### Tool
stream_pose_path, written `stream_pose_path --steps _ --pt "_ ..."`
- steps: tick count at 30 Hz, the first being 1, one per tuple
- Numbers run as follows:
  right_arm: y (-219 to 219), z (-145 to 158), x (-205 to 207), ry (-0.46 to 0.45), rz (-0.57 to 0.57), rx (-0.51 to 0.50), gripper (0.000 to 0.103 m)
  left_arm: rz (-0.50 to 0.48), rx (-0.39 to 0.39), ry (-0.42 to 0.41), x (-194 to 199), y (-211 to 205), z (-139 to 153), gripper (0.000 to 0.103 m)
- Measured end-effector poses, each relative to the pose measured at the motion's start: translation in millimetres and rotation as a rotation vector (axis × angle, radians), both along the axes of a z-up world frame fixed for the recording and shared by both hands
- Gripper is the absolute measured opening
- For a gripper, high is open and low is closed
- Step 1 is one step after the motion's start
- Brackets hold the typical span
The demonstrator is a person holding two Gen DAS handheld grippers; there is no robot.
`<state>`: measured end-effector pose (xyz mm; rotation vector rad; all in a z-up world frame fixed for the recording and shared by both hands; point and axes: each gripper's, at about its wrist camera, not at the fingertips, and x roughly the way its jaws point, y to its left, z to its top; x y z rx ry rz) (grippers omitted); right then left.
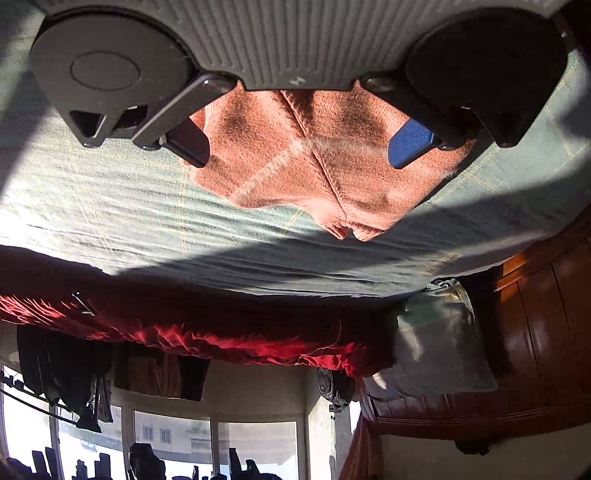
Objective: Fold clothes
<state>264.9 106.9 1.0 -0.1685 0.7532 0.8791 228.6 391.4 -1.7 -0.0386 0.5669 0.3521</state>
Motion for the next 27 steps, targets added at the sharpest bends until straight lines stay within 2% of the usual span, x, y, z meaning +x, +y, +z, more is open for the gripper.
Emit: stream_pose_path --steps 3,10,12,18,23,27 --pt "-2 13 -5 -0.01 0.042 0.06 0.098 0.042 0.021 -0.007 -18 -11 15 0.102" --pt "-14 26 -24 -0.049 0.157 0.083 0.1 0.163 0.055 0.025 -64 -51 28 0.102" --pt "-23 28 -27 -0.046 0.181 0.096 0.102 0.183 0.038 0.025 -75 -68 31 0.102" --pt "-51 33 -31 -0.03 0.227 0.109 0.103 0.258 -0.084 0.021 -105 -111 35 0.102" --pt "-77 34 -33 -0.042 0.252 0.125 0.103 0.343 -0.068 0.025 -117 -144 39 0.102" --pt "-98 33 -32 -0.019 0.249 0.16 0.103 0.374 -0.007 0.027 -117 -167 46 0.102"
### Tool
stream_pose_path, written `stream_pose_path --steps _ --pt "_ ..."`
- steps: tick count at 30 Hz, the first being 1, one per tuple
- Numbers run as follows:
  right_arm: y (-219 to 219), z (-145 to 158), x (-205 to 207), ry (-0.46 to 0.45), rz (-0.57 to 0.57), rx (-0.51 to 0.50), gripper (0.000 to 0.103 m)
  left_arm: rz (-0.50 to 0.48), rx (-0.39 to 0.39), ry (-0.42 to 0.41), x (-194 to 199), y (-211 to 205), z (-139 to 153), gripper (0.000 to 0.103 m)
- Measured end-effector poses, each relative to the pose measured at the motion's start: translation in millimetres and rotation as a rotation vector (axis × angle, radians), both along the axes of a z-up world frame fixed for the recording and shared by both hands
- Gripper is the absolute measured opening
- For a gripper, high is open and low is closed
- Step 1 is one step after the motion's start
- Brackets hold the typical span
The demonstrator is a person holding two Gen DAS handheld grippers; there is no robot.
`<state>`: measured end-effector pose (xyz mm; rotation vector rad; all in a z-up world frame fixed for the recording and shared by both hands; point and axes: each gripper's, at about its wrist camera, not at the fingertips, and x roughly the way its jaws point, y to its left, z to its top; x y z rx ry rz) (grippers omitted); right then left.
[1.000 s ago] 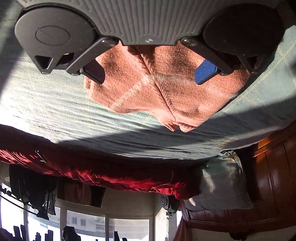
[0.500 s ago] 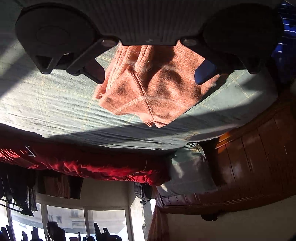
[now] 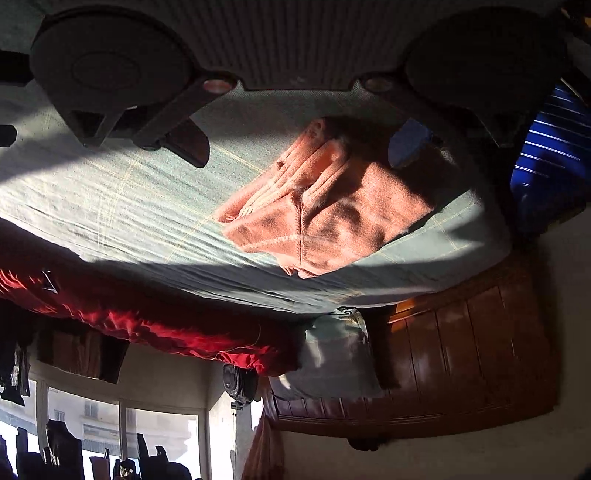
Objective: Fold clothes
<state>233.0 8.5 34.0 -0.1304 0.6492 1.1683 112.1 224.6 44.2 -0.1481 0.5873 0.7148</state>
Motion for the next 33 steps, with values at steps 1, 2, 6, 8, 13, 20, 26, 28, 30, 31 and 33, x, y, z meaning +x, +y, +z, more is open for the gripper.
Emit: stream_pose_path --steps 1,2,6,8,13,20,26,28,30,31,33 --pt "-4 0 0 0.001 0.001 0.005 0.103 0.002 0.013 0.011 2 -5 1 0.102" --pt "-8 -1 -1 0.002 0.003 0.01 0.103 0.003 0.026 0.022 4 -10 2 0.102" --pt "-14 -6 -2 0.014 0.01 -0.004 0.103 -0.04 0.014 0.026 10 -30 3 0.102" --pt "-14 -9 -4 0.014 0.014 -0.026 0.103 -0.063 -0.009 0.031 11 -36 1 0.102" --pt "-11 -16 -16 0.007 0.061 -0.074 0.103 -0.06 -0.019 0.076 15 -52 -2 0.102" --pt "-4 -10 -25 -0.019 0.101 -0.079 0.103 -0.04 -0.098 0.074 3 -59 -4 0.102" --pt "7 -4 -27 -0.031 0.113 -0.078 0.103 0.001 -0.152 0.072 -16 -53 -12 0.102" --pt "12 -3 -28 -0.032 0.114 -0.088 0.103 0.013 -0.179 0.059 -22 -48 -14 0.102" --pt "18 -3 -31 -0.034 0.117 -0.102 0.103 0.027 -0.175 0.064 -27 -44 -15 0.102" --pt "20 -4 -32 -0.036 0.115 -0.108 0.103 0.03 -0.154 0.067 -29 -42 -14 0.102" --pt "27 -7 -32 -0.031 0.103 -0.129 0.103 0.032 -0.124 0.076 -32 -37 -12 0.102"
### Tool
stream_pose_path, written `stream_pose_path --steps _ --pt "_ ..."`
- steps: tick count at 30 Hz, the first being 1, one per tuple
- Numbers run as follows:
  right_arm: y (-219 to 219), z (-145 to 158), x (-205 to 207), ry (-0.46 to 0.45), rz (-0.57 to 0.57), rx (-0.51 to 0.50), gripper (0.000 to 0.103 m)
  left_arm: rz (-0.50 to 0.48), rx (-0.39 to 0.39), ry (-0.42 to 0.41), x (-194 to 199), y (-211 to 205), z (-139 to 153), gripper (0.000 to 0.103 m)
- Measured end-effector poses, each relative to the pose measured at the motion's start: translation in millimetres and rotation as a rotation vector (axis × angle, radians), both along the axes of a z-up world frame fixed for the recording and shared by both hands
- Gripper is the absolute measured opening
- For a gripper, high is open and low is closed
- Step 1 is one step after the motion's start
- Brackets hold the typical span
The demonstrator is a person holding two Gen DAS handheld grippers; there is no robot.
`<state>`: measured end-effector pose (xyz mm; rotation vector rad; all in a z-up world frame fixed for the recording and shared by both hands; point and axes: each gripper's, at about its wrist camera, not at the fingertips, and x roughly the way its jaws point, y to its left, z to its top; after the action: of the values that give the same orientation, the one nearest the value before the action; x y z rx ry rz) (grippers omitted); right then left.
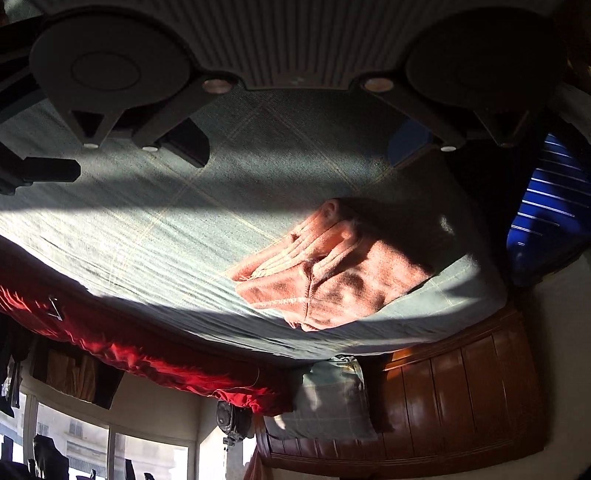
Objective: Fold clothes
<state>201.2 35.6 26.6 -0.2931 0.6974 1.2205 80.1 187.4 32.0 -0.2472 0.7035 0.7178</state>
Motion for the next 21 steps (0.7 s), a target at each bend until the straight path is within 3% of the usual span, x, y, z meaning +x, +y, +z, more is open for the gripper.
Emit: stream_pose_path --steps 4,12,21 --pt "14 -8 6 0.022 -0.059 -0.039 0.103 -0.017 0.012 0.023 0 20 -4 0.102" --pt "57 -15 17 0.041 -0.19 -0.087 0.103 -0.072 -0.036 0.089 12 76 -28 0.102" --pt "117 -16 16 -0.004 -0.203 -0.165 0.103 -0.065 -0.091 0.102 8 127 -40 0.102"
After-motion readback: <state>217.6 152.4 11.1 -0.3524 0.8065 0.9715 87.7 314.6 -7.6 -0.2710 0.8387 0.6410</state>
